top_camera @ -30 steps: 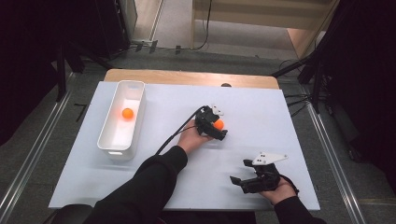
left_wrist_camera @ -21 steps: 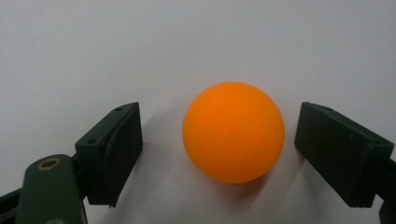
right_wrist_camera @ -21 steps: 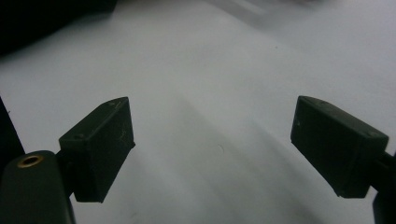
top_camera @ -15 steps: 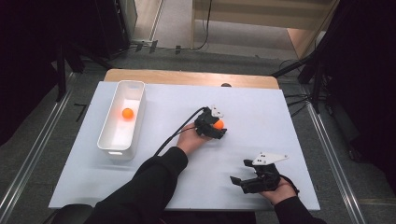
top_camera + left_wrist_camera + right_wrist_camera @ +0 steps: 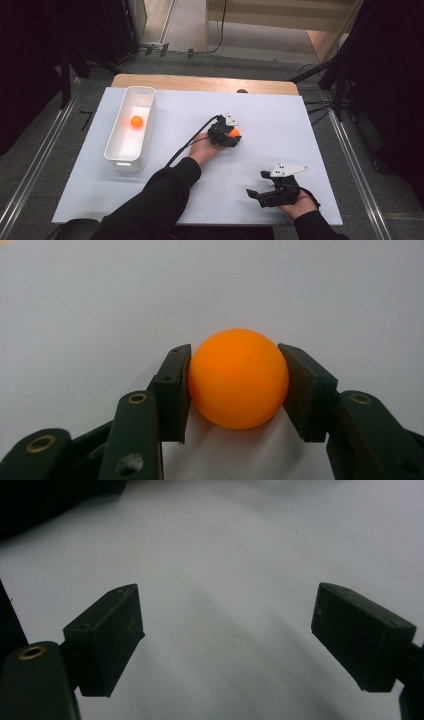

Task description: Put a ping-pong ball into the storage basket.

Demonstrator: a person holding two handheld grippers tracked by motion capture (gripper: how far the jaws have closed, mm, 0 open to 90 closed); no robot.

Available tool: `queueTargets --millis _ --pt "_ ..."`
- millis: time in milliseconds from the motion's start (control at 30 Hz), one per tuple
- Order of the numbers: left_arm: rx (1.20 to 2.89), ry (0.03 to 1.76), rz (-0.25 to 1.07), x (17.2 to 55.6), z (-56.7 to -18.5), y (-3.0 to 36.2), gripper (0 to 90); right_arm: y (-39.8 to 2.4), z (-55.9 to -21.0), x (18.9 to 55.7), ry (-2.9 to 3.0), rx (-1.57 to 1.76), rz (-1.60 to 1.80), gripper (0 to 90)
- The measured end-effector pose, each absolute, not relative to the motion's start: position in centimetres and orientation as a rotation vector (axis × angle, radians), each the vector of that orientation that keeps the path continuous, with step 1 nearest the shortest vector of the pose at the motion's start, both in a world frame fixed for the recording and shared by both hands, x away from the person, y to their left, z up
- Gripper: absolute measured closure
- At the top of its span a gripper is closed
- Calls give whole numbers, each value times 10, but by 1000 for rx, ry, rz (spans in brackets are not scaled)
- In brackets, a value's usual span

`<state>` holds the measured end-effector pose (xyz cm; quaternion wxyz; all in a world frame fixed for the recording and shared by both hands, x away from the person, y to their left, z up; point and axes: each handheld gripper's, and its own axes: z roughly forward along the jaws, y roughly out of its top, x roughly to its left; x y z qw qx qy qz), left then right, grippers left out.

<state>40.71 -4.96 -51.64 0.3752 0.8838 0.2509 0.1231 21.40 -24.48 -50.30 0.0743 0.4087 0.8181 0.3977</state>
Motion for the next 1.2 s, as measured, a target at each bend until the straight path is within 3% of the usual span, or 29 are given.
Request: queueTargets --millis 900,1200 --pt "2238 685 146 408 -494 -37 507 -245 -503 215 2465 1222 1181 118" --pt "2259 648 154 401 -478 -31 506 -245 -503 215 2464 1224 1178 118"
